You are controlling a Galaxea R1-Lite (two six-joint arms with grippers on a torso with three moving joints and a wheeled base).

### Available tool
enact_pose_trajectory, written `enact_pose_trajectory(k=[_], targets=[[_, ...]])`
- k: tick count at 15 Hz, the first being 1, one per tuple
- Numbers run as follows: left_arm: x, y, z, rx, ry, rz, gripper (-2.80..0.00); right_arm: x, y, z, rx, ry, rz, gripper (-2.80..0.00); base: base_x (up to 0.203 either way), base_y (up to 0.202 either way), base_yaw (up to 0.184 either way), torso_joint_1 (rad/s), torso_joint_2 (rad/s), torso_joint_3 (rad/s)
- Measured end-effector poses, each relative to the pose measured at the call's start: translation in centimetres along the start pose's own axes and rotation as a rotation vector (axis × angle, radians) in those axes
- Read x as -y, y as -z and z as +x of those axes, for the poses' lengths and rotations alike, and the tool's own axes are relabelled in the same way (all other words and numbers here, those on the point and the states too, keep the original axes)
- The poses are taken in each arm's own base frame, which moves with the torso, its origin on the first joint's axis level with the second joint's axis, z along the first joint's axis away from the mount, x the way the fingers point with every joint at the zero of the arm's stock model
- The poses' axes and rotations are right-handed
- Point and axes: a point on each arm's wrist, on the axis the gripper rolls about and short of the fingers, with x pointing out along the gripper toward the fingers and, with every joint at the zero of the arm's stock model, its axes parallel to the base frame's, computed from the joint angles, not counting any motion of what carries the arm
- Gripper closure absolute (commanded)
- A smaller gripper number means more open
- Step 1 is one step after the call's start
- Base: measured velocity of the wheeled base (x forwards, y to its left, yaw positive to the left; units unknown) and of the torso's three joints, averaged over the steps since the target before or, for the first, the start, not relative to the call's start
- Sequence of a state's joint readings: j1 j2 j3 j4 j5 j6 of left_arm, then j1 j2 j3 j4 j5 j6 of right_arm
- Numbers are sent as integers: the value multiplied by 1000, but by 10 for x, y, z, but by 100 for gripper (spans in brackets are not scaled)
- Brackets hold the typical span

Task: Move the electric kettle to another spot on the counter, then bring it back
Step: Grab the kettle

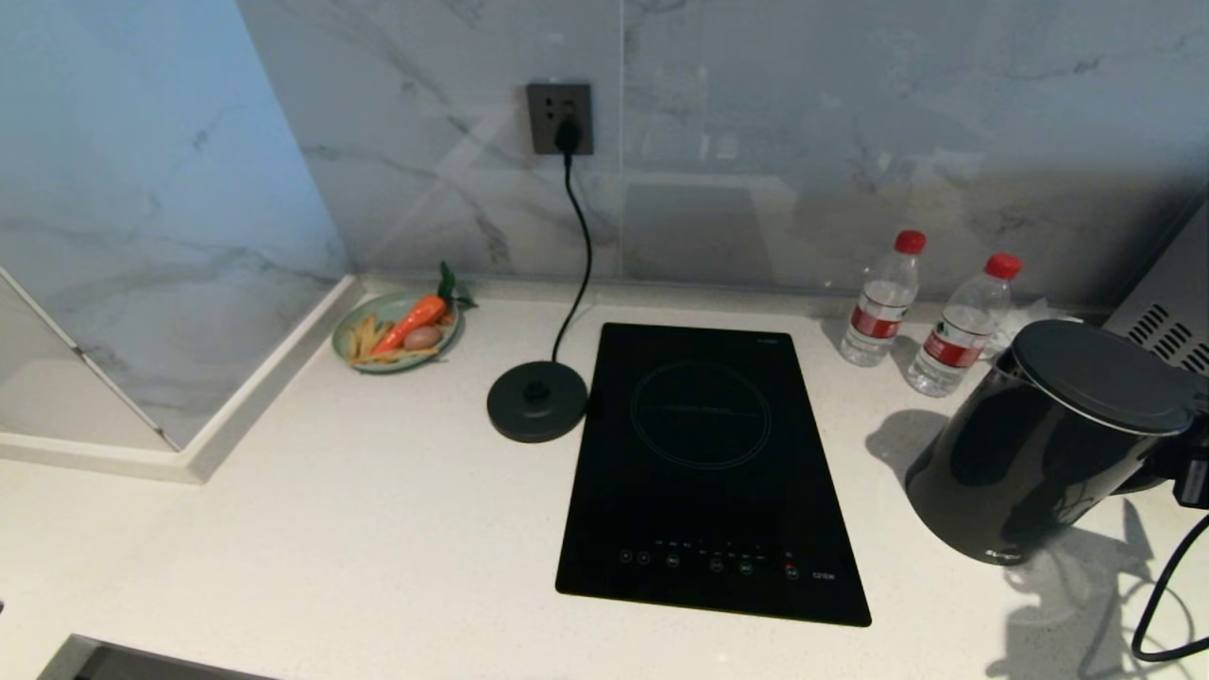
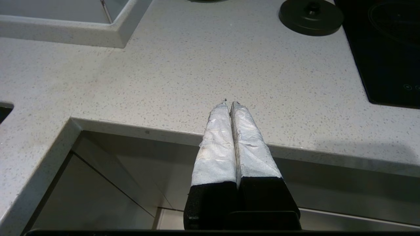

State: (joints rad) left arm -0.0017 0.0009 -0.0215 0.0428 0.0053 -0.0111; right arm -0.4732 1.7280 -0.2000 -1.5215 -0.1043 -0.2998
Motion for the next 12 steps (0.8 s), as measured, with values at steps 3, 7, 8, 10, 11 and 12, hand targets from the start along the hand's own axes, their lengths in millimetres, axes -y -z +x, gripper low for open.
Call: enact_pose_trajectory(k=[3,7,8,10,11,12], targets=[[0,0,0,0,0,0,0,-1,-1,8,9,2,0,-280,0,0,0,0,0,0],[0,0,0,0,0,0,0,-5,0,10,3,-13,-2,-280,0,0,0,0,0,0],[0,0,0,0,0,0,0,-7,1,8,-2,-21,-2,-280,0,0,0,0,0,0],[0,0,0,1,-2,-1,0,-10,2,6,-6,-36,-3,-280,0,0,0,0,0,0],[0,0,0,2,-2,-2,0,-11,2,5,-7,-43,-3,-280,0,0,0,0,0,0],[0,0,0,2,-1,-2,0,-12,2,3,-7,-49,-3,-280,0,0,0,0,0,0]])
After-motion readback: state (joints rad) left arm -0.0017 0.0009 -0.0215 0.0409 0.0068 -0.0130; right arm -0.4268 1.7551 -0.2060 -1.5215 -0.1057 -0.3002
